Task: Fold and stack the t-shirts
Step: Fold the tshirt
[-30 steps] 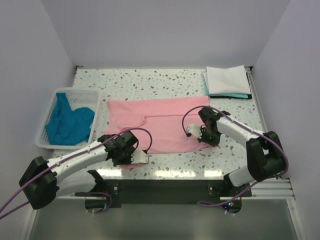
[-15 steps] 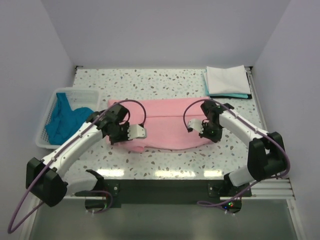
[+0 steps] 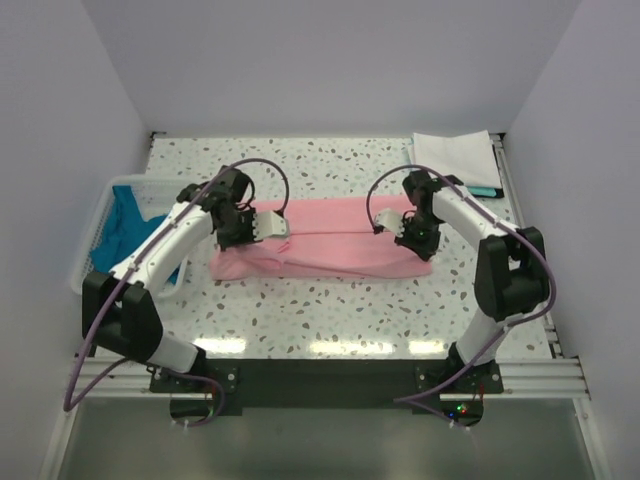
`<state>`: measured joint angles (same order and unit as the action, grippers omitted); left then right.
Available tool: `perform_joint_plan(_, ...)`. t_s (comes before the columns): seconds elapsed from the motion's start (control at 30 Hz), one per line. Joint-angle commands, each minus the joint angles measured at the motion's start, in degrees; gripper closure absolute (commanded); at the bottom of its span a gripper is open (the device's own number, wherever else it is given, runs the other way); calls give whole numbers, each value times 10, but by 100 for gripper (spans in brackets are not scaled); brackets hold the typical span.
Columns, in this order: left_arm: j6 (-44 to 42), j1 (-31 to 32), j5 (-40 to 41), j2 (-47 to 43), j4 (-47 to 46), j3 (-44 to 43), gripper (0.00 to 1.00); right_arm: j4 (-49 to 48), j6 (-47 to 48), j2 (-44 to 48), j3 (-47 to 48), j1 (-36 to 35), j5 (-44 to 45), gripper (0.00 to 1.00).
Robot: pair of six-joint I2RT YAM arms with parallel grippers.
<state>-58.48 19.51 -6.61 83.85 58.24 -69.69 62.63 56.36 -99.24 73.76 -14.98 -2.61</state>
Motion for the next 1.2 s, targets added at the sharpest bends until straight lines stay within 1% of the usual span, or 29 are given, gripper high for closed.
perform_joint_plan(0.0,-30,-12,-4,32,-23,-41,100,17,17,-25,43,7,-7,100)
perform_joint_plan(0.27,-46,-33,-6,97,-33,-89,100,28,20,-92,101,17,-9,100)
perform_joint_plan(0.47,-46,-42,-9,129,-44,-100,100,35,28,-129,145,19,-1,100)
perform_joint_plan(0.73,-49,-50,-8,146,-50,-103,100,42,37,-173,184,20,6,100)
perform_joint_plan(1.17,-48,-58,2,170,-71,-109,100,46,48,-197,203,26,10,100)
